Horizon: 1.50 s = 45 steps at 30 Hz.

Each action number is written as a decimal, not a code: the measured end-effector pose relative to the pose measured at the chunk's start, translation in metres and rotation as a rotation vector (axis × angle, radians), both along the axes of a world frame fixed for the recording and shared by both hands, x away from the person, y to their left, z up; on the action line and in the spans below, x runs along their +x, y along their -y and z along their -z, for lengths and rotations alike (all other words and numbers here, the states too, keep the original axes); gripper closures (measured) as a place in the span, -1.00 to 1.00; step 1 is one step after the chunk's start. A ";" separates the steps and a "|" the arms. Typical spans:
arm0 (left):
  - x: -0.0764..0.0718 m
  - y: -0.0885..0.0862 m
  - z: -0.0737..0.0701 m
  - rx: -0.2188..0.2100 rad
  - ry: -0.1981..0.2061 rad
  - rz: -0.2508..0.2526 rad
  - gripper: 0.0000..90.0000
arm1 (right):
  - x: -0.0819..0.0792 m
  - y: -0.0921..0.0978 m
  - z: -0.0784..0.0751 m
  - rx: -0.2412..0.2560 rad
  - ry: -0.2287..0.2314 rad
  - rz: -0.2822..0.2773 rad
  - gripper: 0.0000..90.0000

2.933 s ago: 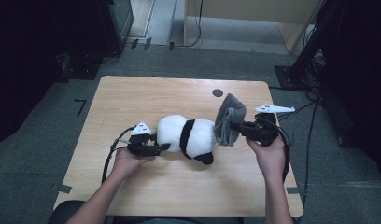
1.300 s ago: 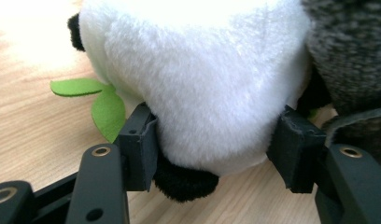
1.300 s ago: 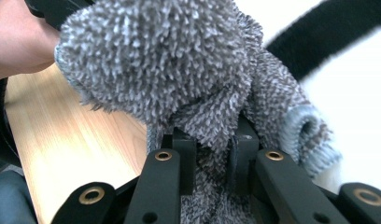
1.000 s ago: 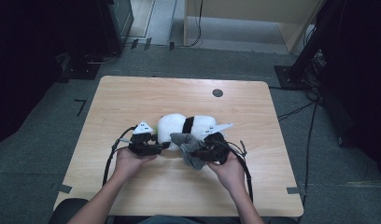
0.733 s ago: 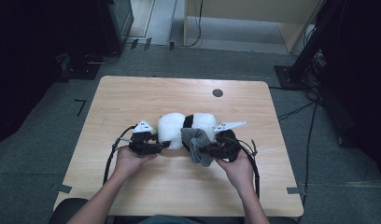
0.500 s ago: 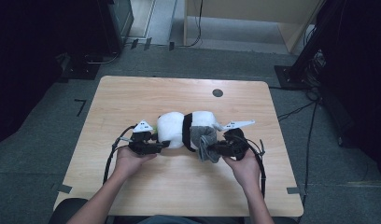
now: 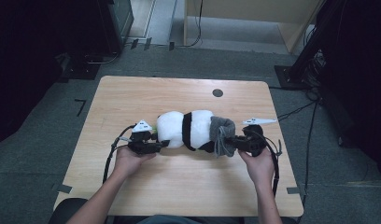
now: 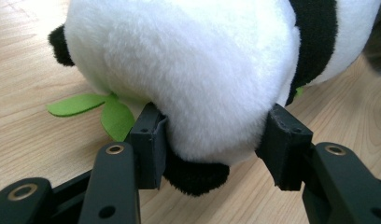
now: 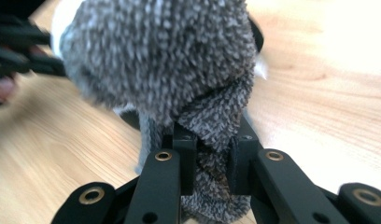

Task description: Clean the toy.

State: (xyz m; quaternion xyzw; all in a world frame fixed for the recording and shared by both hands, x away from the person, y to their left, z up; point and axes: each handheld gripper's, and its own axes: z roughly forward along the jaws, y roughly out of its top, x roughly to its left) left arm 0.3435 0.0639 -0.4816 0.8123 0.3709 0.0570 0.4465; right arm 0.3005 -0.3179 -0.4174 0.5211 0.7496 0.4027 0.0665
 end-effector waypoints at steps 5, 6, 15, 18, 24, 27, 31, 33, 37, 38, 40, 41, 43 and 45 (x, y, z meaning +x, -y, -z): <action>0.001 0.001 -0.001 -0.001 -0.004 -0.002 0.06 | -0.008 -0.012 -0.027 0.037 0.065 -0.049 0.73; 0.001 0.001 -0.001 0.001 -0.003 -0.003 0.06 | -0.010 -0.019 -0.032 0.046 0.079 -0.071 0.73; 0.001 0.001 -0.002 0.002 -0.004 -0.001 0.06 | -0.003 -0.109 -0.048 0.115 0.101 -0.325 0.73; 0.001 0.001 -0.002 0.001 -0.005 -0.002 0.06 | 0.005 -0.138 -0.032 0.096 0.066 -0.386 0.73; 0.000 0.001 -0.001 0.008 -0.004 -0.001 0.07 | 0.022 -0.157 0.014 0.025 -0.003 -0.376 0.73; 0.000 0.000 -0.001 0.015 -0.006 0.001 0.08 | 0.025 -0.147 0.028 -0.008 0.000 -0.346 0.73; 0.001 0.000 -0.002 0.015 -0.016 -0.001 0.09 | 0.019 -0.133 0.035 -0.117 0.008 -0.321 0.73; 0.001 0.001 -0.002 0.015 -0.018 -0.001 0.10 | 0.016 -0.126 0.039 -0.136 -0.004 -0.312 0.73; 0.001 0.002 -0.002 0.028 -0.013 0.000 0.11 | 0.011 -0.111 0.042 -0.136 -0.014 -0.292 0.73; 0.000 0.003 -0.002 0.036 -0.007 0.000 0.11 | 0.010 -0.108 0.043 -0.140 -0.013 -0.289 0.73; 0.000 0.003 -0.002 0.038 -0.006 0.001 0.11 | 0.008 -0.101 0.043 -0.143 -0.014 -0.281 0.73; 0.000 0.003 -0.002 0.039 -0.005 0.002 0.11 | 0.008 -0.098 0.043 -0.142 -0.012 -0.278 0.73; 0.000 0.003 -0.002 0.037 -0.004 0.001 0.12 | 0.006 -0.091 0.043 -0.141 -0.013 -0.266 0.73; 0.000 0.003 -0.002 0.036 -0.003 0.000 0.12 | 0.006 -0.083 0.043 -0.132 -0.016 -0.249 0.73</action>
